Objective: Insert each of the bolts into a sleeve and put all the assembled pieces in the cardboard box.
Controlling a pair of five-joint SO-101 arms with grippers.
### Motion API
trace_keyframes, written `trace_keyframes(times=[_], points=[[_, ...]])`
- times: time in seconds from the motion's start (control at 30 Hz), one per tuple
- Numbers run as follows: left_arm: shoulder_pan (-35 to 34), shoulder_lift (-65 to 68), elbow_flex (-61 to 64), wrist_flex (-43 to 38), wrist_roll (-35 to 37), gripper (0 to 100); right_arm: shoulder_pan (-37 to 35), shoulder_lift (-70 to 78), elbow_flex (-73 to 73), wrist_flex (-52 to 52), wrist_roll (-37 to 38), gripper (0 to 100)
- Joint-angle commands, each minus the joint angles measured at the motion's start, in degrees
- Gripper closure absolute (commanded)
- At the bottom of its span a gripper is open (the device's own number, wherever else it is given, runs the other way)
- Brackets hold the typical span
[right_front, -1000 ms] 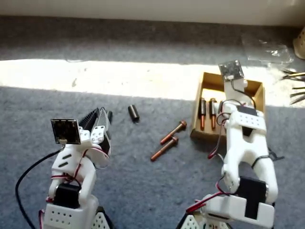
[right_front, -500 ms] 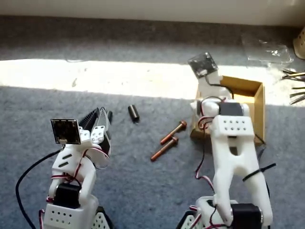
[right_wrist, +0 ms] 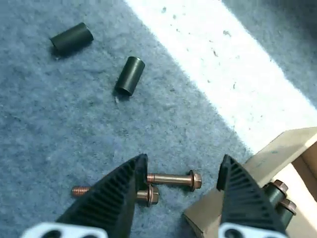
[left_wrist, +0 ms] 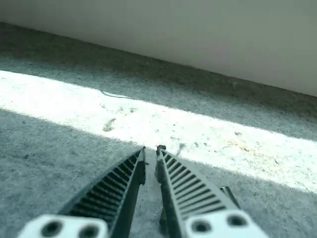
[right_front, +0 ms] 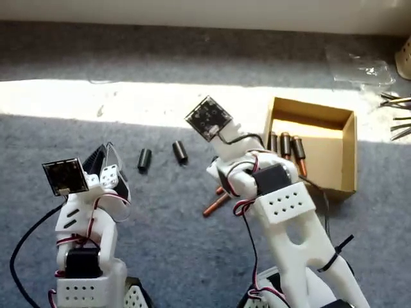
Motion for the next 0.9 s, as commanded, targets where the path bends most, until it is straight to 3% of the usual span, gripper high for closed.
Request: trace_keyframes(times=[0.0,0.2,0.4,0.53,0.87], points=[[-0.57,-0.75,-7.96,7.74,-1.41,94,-1.19,1.98,-0.48,0.31,-4.48,78.9],[-0.75,-0.75,-9.89,11.08,-1.58,94,-1.19,8.04,-3.82,-3.91,-13.54,78.9],[-0.92,-0.75,-16.4,20.66,-1.67,94,-4.09,16.92,-9.01,-3.74,-13.89,78.9],[-1.27,-0.75,-17.1,22.86,-1.76,94,-4.79,22.2,-13.67,-3.65,-13.98,78.9],[-15.34,-0.75,-16.84,22.42,-1.49,94,-8.13,35.74,-32.75,7.08,-14.15,78.9]])
